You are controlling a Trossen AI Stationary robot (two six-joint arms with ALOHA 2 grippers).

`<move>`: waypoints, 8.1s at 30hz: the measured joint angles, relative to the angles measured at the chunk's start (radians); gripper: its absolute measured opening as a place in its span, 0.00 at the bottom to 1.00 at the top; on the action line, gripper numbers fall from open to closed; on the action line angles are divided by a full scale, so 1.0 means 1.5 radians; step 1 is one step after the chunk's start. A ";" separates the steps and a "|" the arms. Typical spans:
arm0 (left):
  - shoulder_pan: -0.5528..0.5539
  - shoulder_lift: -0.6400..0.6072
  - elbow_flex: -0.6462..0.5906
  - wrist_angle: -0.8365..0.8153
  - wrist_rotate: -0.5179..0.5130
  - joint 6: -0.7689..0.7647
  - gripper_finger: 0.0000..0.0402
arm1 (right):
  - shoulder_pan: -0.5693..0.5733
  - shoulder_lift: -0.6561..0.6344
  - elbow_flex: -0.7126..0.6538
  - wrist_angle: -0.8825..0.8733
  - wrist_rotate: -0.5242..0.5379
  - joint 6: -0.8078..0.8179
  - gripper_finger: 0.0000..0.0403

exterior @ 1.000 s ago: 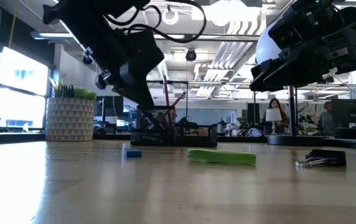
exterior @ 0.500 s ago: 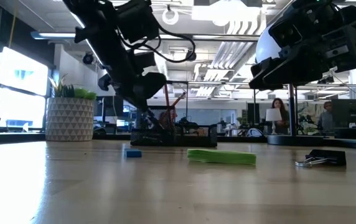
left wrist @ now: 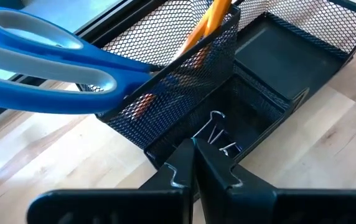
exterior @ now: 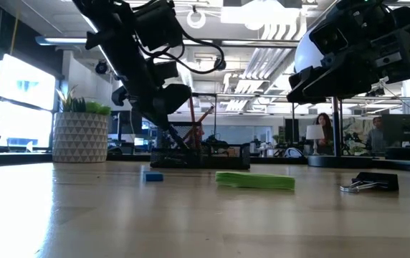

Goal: Pick and place office supplies into organizer
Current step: Put the blue binder clip into the black desk organizer, then put the black binder clip into the black desk organizer

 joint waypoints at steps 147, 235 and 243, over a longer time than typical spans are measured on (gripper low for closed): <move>-0.290 0.166 0.114 0.583 0.007 0.923 0.43 | -0.020 -0.059 0.017 0.031 -0.128 0.277 0.36; 0.029 -0.096 -0.259 0.582 0.319 0.306 0.00 | -0.022 -0.059 0.016 0.044 0.103 0.079 0.52; 0.087 -0.096 -0.259 0.556 0.357 0.314 0.00 | -0.022 -0.059 0.016 0.063 0.154 0.047 0.52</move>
